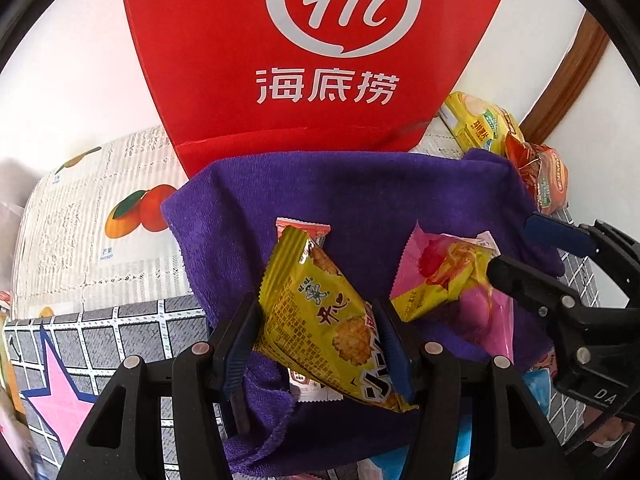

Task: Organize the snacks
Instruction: 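Open both tools to drop the bags onto the purple towel, then move both open tools back toward the snack pile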

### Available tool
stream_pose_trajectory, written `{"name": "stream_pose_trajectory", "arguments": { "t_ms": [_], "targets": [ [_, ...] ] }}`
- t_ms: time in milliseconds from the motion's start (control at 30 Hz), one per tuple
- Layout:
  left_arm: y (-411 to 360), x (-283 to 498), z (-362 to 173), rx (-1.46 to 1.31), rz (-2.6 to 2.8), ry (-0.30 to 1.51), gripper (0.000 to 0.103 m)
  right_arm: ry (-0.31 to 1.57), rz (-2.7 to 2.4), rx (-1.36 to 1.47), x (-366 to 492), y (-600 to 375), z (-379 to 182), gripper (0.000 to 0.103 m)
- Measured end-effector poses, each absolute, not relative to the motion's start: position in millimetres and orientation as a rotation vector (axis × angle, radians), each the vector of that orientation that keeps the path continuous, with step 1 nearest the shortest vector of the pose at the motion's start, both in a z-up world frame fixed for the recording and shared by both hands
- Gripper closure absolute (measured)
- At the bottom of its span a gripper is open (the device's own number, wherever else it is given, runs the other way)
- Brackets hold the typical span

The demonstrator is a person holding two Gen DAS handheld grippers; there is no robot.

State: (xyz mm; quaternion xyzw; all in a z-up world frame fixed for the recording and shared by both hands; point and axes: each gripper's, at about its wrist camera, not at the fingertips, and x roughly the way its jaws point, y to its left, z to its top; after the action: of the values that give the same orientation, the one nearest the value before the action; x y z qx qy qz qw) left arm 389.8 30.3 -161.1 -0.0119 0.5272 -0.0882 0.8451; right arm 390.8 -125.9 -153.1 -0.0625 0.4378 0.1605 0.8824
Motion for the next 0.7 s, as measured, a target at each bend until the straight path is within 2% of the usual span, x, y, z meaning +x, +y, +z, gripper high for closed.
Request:
{"name": "stream_pose_trajectory", "arguments": {
  "t_ms": [200, 333, 367, 700],
  "targets": [
    [25.2, 391.3, -161.8, -0.012, -0.193, 1.115, 0.045, 0.886, 0.335, -0.111, 388.7, -129.1, -146.4, 0.040],
    [22.8, 391.0, -155.5, -0.027, -0.201, 1.084, 0.028, 0.853, 0.339, -0.088, 385.2, -133.7, -138.4, 0.040],
    [22.2, 389.8, -152.4, -0.025, -0.199, 1.070, 0.027, 0.850, 0.340, -0.085, 384.9, -134.6, -137.2, 0.040],
    [20.2, 379.3, -133.3, -0.030, -0.221, 1.026, 0.026, 0.792, 0.258, -0.091, 370.3, -141.2, -115.7, 0.040]
  ]
}}
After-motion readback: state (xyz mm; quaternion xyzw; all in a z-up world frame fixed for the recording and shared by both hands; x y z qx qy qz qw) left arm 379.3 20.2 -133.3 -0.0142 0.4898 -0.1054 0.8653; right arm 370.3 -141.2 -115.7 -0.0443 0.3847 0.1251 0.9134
